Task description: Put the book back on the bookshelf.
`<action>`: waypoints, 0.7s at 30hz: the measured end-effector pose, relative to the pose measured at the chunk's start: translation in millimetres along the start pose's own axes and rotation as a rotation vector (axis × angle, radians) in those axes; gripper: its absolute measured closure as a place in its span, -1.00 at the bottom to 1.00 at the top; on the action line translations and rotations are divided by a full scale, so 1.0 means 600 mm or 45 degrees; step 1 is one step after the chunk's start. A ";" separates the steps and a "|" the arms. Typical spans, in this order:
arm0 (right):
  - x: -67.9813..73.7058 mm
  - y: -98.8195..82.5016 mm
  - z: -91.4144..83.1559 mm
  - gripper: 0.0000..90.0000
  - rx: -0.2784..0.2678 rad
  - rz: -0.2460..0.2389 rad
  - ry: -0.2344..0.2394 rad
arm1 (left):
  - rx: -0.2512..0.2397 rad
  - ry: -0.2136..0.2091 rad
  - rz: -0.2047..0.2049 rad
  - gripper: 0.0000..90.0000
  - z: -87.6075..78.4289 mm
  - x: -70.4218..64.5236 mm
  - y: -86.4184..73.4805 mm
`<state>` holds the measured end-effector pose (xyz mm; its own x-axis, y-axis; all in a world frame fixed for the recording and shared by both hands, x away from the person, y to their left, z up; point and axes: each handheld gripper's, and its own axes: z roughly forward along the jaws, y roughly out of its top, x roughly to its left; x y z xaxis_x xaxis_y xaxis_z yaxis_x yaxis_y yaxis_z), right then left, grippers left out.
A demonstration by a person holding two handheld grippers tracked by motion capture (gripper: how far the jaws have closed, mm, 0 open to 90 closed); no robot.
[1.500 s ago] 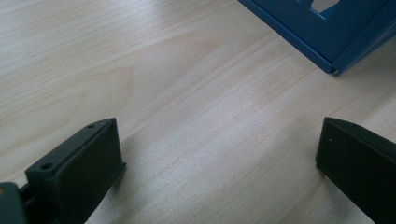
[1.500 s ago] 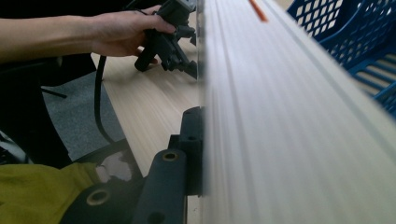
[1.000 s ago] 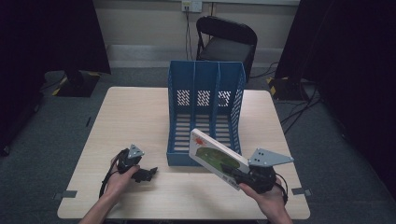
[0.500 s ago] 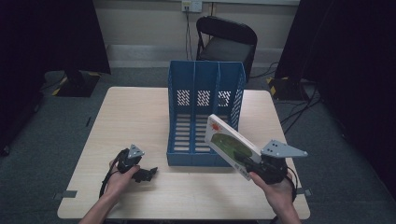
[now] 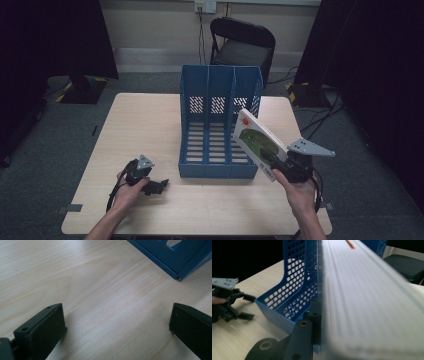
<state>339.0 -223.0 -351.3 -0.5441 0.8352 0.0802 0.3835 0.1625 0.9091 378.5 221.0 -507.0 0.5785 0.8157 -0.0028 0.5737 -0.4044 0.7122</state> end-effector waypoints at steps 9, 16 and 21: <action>-0.007 0.014 0.040 0.70 0.018 0.015 -0.090 | 0.000 0.000 0.000 -1.00 0.000 0.000 0.000; -0.008 0.019 0.059 0.70 0.024 0.028 -0.142 | 0.001 0.000 0.001 -1.00 0.000 0.000 0.000; -0.010 0.025 0.079 0.70 0.034 0.031 -0.189 | 0.001 -0.001 0.001 -1.00 0.000 0.000 0.000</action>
<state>383.2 -200.9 -357.6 -0.4186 0.9073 0.0390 0.4158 0.1533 0.8965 378.5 221.1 -506.9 0.5792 0.8152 -0.0026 0.5735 -0.4053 0.7119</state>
